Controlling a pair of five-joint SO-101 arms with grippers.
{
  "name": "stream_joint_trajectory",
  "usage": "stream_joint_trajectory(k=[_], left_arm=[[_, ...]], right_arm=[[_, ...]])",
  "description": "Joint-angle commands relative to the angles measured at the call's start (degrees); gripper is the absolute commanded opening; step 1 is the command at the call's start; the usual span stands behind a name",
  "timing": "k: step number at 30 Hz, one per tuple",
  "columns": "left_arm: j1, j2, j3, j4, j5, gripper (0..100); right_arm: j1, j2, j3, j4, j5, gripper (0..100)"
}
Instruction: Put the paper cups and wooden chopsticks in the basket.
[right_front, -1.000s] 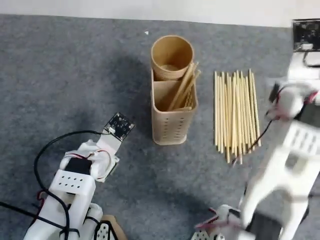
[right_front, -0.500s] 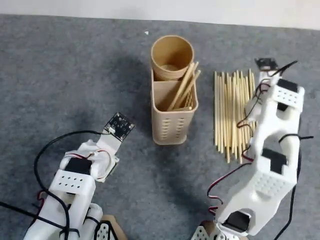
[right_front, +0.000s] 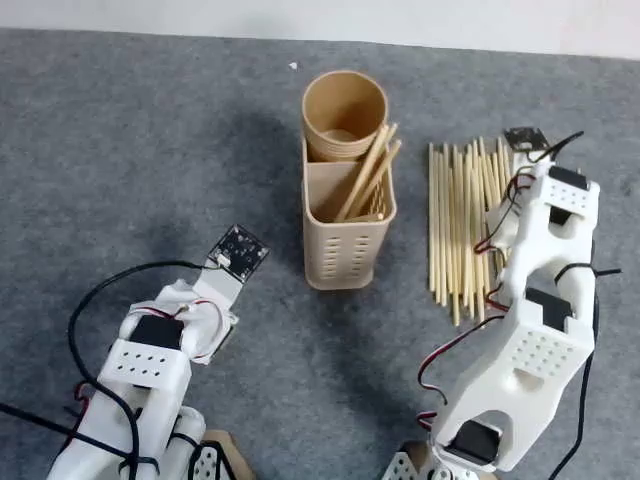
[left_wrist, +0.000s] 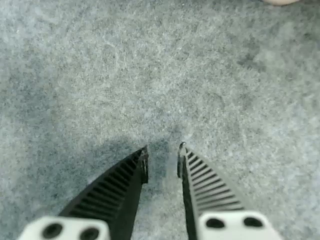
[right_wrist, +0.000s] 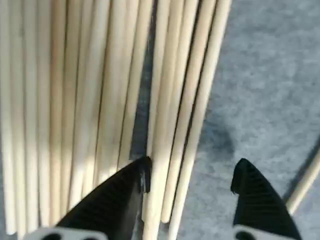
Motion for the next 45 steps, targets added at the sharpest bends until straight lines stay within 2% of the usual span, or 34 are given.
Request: stream_joint_trajectory(k=[1, 7, 15, 21, 28, 32, 45], left_arm=[[0.84, -0.31, -0.22, -0.88, -0.44, 13], [0.84, -0.31, -0.22, -0.88, -0.44, 13], [0.84, -0.31, -0.22, -0.79, -0.44, 13], [1.01, -0.31, 0.31, -0.88, -0.44, 13], [1.01, -0.31, 0.31, -0.88, -0.44, 13], [1.01, -0.31, 0.31, -0.88, -0.44, 13], [1.01, -0.31, 0.31, -0.88, -0.44, 13]], right_arm=[[0.22, -4.18, -4.62, 4.18, 0.53, 25.4], [-0.4, -3.82, -7.78, 6.29, 0.26, 25.4], [0.66, 4.18, -7.87, 1.27, 0.26, 25.4], [1.8, 4.7, -7.96, 0.04, 0.26, 25.4], [2.24, 4.7, -19.12, 8.57, 0.26, 25.4], [2.51, 5.05, -23.78, 9.63, 0.26, 25.4], [2.59, 15.52, -20.35, 5.67, 0.44, 25.4]])
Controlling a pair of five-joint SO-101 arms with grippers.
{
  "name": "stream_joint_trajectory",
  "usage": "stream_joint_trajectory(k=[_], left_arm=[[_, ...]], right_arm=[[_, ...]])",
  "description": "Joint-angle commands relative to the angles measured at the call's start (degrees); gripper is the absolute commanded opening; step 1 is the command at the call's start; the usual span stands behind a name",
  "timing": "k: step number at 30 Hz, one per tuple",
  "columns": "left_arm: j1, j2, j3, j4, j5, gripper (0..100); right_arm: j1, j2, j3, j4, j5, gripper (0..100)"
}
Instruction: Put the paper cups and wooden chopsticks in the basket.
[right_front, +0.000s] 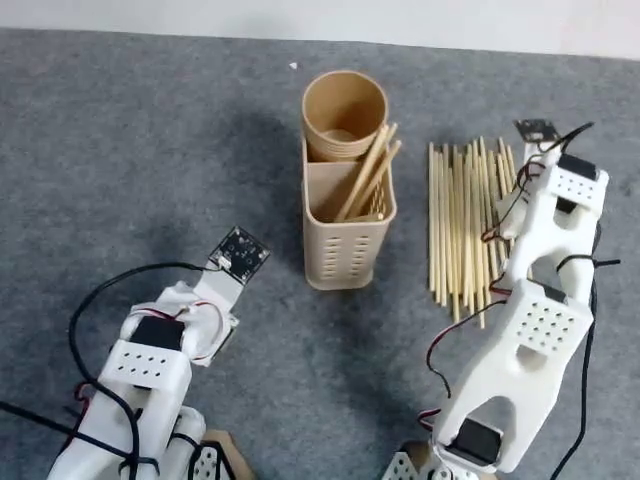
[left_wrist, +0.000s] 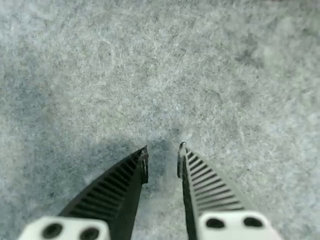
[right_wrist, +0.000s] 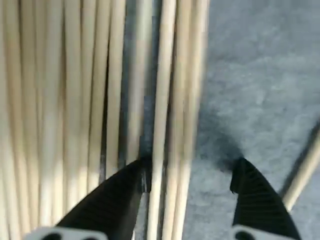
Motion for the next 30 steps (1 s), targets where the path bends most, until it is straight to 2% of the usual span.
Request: stream_joint_trajectory(k=[1, 5, 7, 9, 14, 18, 23, 30], left_arm=[[0.84, -0.31, -0.31, -0.88, -0.44, 13], [0.84, -0.31, -0.31, -0.88, -0.44, 13], [0.84, -0.31, -0.31, -0.88, -0.44, 13], [0.84, -0.31, -0.31, -0.88, -0.44, 13], [0.84, -0.31, -0.31, -0.88, -0.44, 13], [0.84, -0.31, -0.31, -0.88, -0.44, 13], [0.84, -0.31, -0.31, -0.88, -0.44, 13], [0.84, -0.31, -0.31, -0.88, -0.44, 13]], right_arm=[[0.84, 0.4, -0.22, -0.57, 0.44, 25.4], [0.75, 0.66, -0.22, -0.4, 0.44, 23.3], [0.57, 0.48, -0.22, -0.22, 0.35, 14.7], [0.4, 0.22, -0.22, -0.13, 0.26, 0.5], [0.22, 0.13, -0.4, 1.54, 0.18, 0.7], [0.57, 0.04, -4.79, 1.98, -5.27, 0.6], [-0.75, 0.04, -18.68, 10.24, -9.41, 0.6], [-4.44, 0.4, -53.58, 24.66, -17.85, 0.6]])
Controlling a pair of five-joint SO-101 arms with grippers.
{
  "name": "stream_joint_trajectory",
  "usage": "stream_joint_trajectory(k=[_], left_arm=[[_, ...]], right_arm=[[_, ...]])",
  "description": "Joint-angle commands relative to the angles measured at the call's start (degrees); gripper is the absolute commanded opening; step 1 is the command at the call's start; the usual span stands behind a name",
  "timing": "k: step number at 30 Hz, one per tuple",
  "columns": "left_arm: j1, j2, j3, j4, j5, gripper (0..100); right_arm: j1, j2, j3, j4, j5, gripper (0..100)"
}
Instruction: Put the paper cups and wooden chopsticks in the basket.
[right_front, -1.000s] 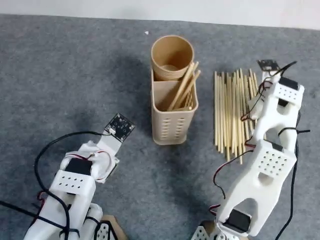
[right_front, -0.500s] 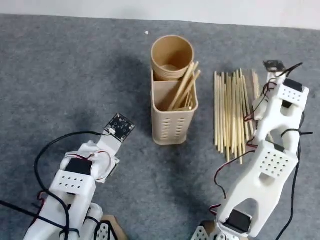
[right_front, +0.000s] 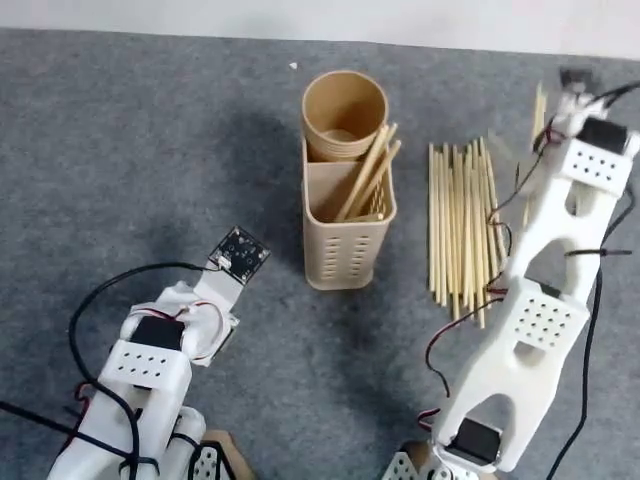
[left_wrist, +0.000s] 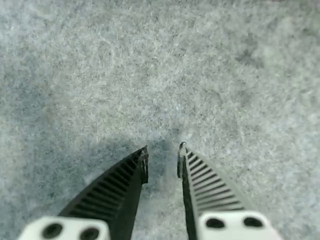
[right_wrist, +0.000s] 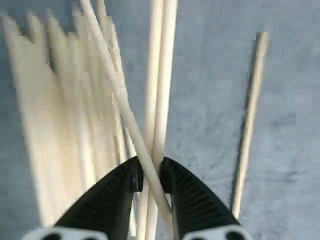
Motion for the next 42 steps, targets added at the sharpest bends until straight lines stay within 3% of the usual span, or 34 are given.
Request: stream_joint_trajectory(k=[1, 5, 16, 26, 29, 34, 37, 42], left_arm=[[0.84, -0.31, -0.31, -0.88, -0.44, 13], [0.84, -0.31, -0.31, -0.88, -0.44, 13], [0.84, -0.31, -0.31, -0.97, -0.44, 13], [0.84, -0.31, -0.31, -0.97, -0.44, 13], [0.84, -0.31, -0.31, -0.97, -0.44, 13], [0.84, -0.31, -0.31, -0.97, -0.53, 13], [0.92, -0.31, -0.4, -0.97, -0.53, 13], [0.92, -0.31, -0.4, -0.97, -0.53, 13]], right_arm=[[-2.86, -0.48, -22.02, 5.85, -4.84, 0.6], [-4.88, -0.92, -37.49, 7.25, -9.49, 0.6], [-8.48, -15.6, -35.82, 5.49, -15.21, 0.6], [-21.49, -33.27, -34.95, 7.78, -19.16, 0.5], [-23.16, -38.46, -25.27, 7.87, -19.16, 0.5], [-24.48, -55.96, 13.58, 7.43, -15.38, 0.5], [-26.24, -66.68, 27.3, 5.23, -14.24, 0.5], [-29.67, -81.19, 42.86, -9.1, -15.03, 0.5]])
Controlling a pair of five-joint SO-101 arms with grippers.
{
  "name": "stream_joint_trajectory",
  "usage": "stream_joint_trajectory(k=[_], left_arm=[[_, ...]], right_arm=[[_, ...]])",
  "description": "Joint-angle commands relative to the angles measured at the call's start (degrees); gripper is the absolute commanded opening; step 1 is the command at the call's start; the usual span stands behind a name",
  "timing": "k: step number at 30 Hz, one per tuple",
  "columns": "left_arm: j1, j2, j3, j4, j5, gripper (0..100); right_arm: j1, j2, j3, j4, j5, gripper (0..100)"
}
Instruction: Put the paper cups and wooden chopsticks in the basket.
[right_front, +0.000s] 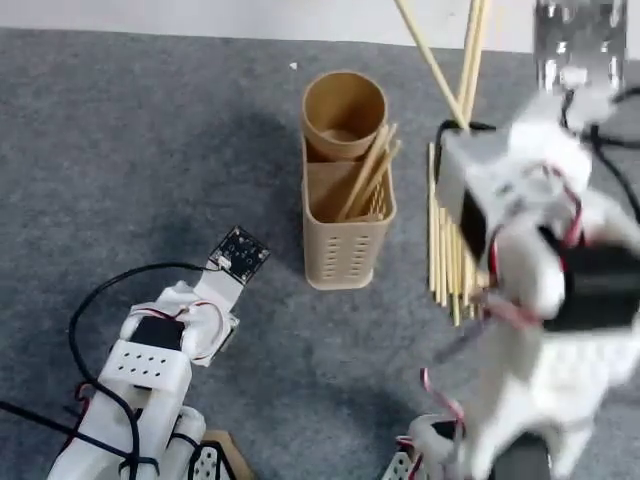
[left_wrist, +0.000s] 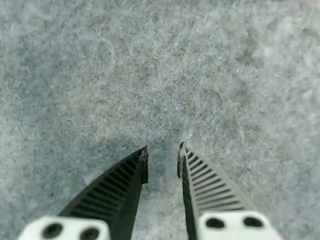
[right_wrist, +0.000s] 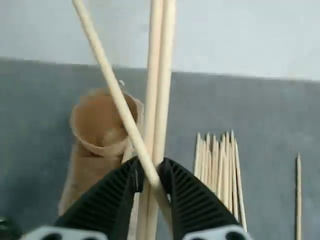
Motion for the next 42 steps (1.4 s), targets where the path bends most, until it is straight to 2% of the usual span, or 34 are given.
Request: stream_joint_trajectory(k=[1, 4, 10, 13, 18, 24, 26, 28, 32, 37, 42], left_arm=[[0.84, -0.31, -0.31, -0.97, -0.53, 13], [0.75, -0.31, -0.31, -0.97, -0.53, 13], [0.66, -0.31, -0.31, -0.97, -0.53, 13], [0.66, -0.31, -0.31, -0.97, -0.53, 13], [0.57, -0.31, -0.31, -0.97, -0.53, 13], [0.57, -0.31, -0.31, -0.97, -0.53, 13], [0.57, -0.31, -0.31, -0.97, -0.53, 13], [0.57, -0.31, -0.31, -0.97, -0.53, 13], [0.57, -0.31, -0.31, -0.97, -0.53, 13], [0.57, -0.31, -0.31, -0.97, -0.53, 13], [0.57, -0.31, -0.31, -0.97, -0.53, 13]], right_arm=[[-2.59, -10.51, 12.35, -13.32, -1.14, 0.5], [-3.56, -15.78, 26.77, -29.41, -2.29, 0.5], [-9.98, -22.46, 57.45, -61.93, -2.02, 0.5], [-12.35, -23.52, 68.53, -70.55, -1.93, 0.5], [-13.32, -23.52, 74.86, -78.64, -1.93, 0.5], [-13.05, -23.87, 78.64, -78.64, -1.85, 1.5], [-12.62, -23.87, 78.81, -78.46, -1.85, 6.4], [-12.53, -23.87, 78.37, -75.74, -1.85, 15.9], [-12.53, -24.31, 76.44, -68.62, -1.23, 30.2], [-11.47, -28.79, 69.49, -57.45, 2.46, 30.7], [-2.07, -28.62, 50.68, -37.76, 3.52, 30.7]])
